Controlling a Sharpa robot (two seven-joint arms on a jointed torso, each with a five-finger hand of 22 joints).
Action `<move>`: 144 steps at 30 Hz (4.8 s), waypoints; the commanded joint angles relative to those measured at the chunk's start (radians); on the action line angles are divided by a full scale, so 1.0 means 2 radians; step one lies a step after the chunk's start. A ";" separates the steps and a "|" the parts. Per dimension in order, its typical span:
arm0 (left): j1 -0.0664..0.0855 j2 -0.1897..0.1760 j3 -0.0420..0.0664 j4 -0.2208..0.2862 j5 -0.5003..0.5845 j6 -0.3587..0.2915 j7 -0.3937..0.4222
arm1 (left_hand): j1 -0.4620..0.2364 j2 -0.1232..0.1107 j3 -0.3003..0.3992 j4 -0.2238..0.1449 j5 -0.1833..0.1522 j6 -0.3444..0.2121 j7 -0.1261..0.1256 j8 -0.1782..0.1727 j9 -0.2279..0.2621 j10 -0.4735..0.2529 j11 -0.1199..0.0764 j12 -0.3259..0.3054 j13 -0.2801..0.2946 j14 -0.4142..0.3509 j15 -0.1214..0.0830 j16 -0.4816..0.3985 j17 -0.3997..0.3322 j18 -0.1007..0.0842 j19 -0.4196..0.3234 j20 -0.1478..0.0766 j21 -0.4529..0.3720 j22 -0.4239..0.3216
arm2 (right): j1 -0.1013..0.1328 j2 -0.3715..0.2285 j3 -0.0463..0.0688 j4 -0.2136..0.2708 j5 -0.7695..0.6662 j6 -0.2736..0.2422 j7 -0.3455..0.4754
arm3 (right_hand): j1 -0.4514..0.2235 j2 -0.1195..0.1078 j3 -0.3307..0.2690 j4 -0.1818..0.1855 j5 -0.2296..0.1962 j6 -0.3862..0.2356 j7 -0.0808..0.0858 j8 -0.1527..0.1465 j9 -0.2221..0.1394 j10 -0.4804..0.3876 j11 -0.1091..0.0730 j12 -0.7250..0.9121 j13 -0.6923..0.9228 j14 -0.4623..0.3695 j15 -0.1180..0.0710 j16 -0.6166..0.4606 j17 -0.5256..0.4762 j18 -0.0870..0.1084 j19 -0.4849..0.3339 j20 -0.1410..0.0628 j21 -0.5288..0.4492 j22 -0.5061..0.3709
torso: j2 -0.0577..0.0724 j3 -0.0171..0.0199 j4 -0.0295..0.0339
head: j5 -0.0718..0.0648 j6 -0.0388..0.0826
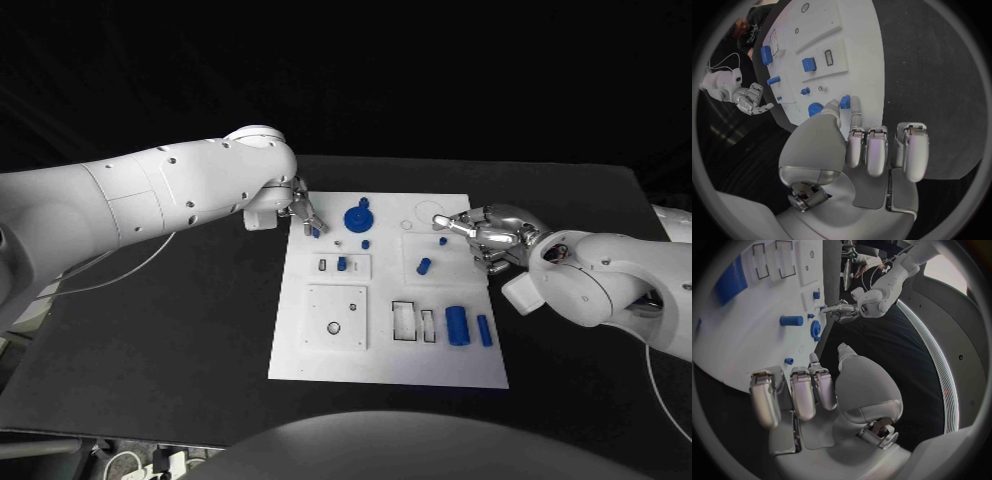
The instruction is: Assemble the parts on the task board
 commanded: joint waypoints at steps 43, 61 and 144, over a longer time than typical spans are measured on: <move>0.029 -0.066 0.001 0.096 0.069 0.005 -0.038 | 0.103 -0.016 0.089 0.000 0.070 0.003 -0.006 -0.012 0.014 0.052 -0.006 0.001 0.132 0.052 -0.007 0.001 0.131 -0.004 0.051 -0.006 0.001 0.132 | -0.002 0.001 0.000 -0.003 -0.006 0.005 -0.009 | 0.005 0.005 -0.002 -0.002 0.005 0.000 0.003 -0.003 -0.001 0.052 0.002 0.002 0.131 0.051 0.002 0.002 0.131 -0.007 0.052 -0.001 0.002 0.132 | 0.000 -0.0001 -0.0001 | -0.002 0.000; 0.029 -0.072 0.000 0.132 0.067 0.019 -0.062 | 0.093 -0.037 0.099 -0.001 0.157 0.006 -0.007 -0.007 0.027 0.052 -0.007 0.001 0.132 0.052 -0.008 0.001 0.131 -0.004 0.051 -0.007 0.001 0.132 | -0.002 0.000 0.000 -0.002 -0.006 0.004 -0.010 | 0.005 0.005 -0.002 -0.002 0.005 0.000 0.003 -0.003 -0.001 0.052 0.002 0.002 0.131 0.051 0.002 0.002 0.131 -0.007 0.052 -0.001 0.002 0.132 | 0.000 0.0001 0.0000 | 0.000 0.000; -0.003 -0.048 -0.002 0.119 0.001 0.038 -0.071 | 0.081 -0.025 0.102 0.000 0.142 -0.004 -0.007 -0.002 0.045 0.052 -0.008 0.001 0.132 0.052 -0.009 0.001 0.131 -0.004 0.051 -0.006 0.001 0.132 | -0.002 0.004 0.000 -0.004 -0.007 0.006 -0.011 | 0.007 0.006 -0.003 -0.003 0.007 0.001 0.003 -0.004 -0.001 0.052 0.003 0.002 0.131 0.051 0.004 0.002 0.131 -0.007 0.052 0.001 0.002 0.132 | 0.000 -0.0001 -0.0003 | 0.004 0.000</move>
